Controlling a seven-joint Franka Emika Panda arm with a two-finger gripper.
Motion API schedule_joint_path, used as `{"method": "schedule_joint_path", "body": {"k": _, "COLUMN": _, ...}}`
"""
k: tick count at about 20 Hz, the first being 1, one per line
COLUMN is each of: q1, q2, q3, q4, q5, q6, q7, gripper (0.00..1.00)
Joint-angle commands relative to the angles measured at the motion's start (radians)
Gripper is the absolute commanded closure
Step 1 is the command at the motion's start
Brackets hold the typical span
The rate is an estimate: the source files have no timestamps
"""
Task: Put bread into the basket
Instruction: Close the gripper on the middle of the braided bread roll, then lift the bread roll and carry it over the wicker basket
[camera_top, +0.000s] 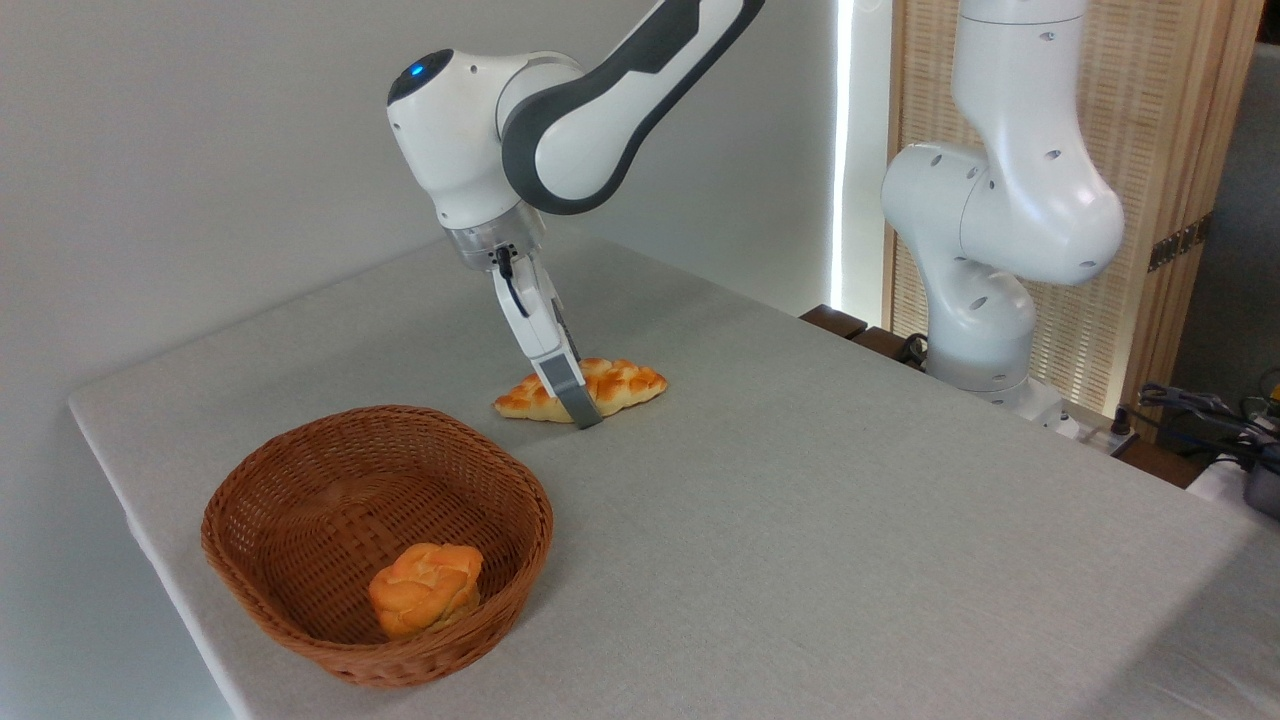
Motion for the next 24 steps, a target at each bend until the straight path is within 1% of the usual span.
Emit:
{"method": "schedule_joint_path", "body": {"k": 1, "q1": 0.006, "q2": -0.014, "q3": 0.0, "q4": -0.018, "q5": -0.002, "q6": 0.029, "q7": 0.022, "gripper": 0.8}}
{"method": "schedule_joint_path", "body": {"k": 3, "q1": 0.006, "q2": -0.014, "q3": 0.0, "q4": -0.002, "q5": -0.001, "q6": 0.011, "q7": 0.023, "gripper": 0.8}}
{"method": "schedule_joint_path", "body": {"k": 4, "q1": 0.006, "q2": -0.014, "q3": 0.003, "q4": 0.024, "q5": -0.001, "q6": -0.02, "q7": 0.023, "gripper": 0.8}}
{"method": "schedule_joint_path", "body": {"k": 6, "q1": 0.006, "q2": -0.012, "q3": 0.015, "q4": 0.108, "q5": -0.001, "q6": -0.137, "q7": 0.043, "gripper": 0.8}}
{"method": "schedule_joint_path", "body": {"k": 7, "q1": 0.006, "q2": -0.009, "q3": 0.037, "q4": 0.162, "q5": -0.001, "q6": -0.211, "q7": 0.072, "gripper": 0.8}}
{"method": "schedule_joint_path", "body": {"k": 8, "q1": 0.006, "q2": -0.008, "q3": 0.072, "q4": 0.205, "q5": -0.001, "q6": -0.269, "q7": 0.109, "gripper": 0.79}}
{"method": "schedule_joint_path", "body": {"k": 10, "q1": 0.006, "q2": -0.006, "q3": 0.133, "q4": 0.285, "q5": -0.013, "q6": -0.322, "q7": 0.157, "gripper": 0.79}}
{"method": "schedule_joint_path", "body": {"k": 11, "q1": 0.006, "q2": -0.003, "q3": 0.155, "q4": 0.313, "q5": -0.014, "q6": -0.324, "q7": 0.152, "gripper": 0.79}}
{"method": "schedule_joint_path", "body": {"k": 12, "q1": 0.007, "q2": 0.002, "q3": 0.164, "q4": 0.339, "q5": -0.016, "q6": -0.319, "q7": 0.143, "gripper": 0.78}}
{"method": "schedule_joint_path", "body": {"k": 14, "q1": 0.007, "q2": 0.043, "q3": 0.187, "q4": 0.383, "q5": -0.024, "q6": -0.286, "q7": 0.05, "gripper": 0.74}}
{"method": "schedule_joint_path", "body": {"k": 18, "q1": 0.007, "q2": 0.155, "q3": 0.19, "q4": 0.461, "q5": -0.028, "q6": -0.097, "q7": -0.246, "gripper": 0.71}}
{"method": "schedule_joint_path", "body": {"k": 19, "q1": 0.007, "q2": 0.184, "q3": 0.19, "q4": 0.489, "q5": -0.028, "q6": -0.051, "q7": -0.303, "gripper": 0.7}}
{"method": "schedule_joint_path", "body": {"k": 20, "q1": 0.009, "q2": 0.218, "q3": 0.19, "q4": 0.518, "q5": -0.027, "q6": -0.011, "q7": -0.34, "gripper": 0.69}}
{"method": "schedule_joint_path", "body": {"k": 22, "q1": 0.009, "q2": 0.271, "q3": 0.19, "q4": 0.561, "q5": -0.022, "q6": 0.017, "q7": -0.362, "gripper": 0.69}}
{"method": "schedule_joint_path", "body": {"k": 24, "q1": 0.011, "q2": 0.298, "q3": 0.19, "q4": 0.568, "q5": -0.019, "q6": 0.046, "q7": -0.369, "gripper": 0.67}}
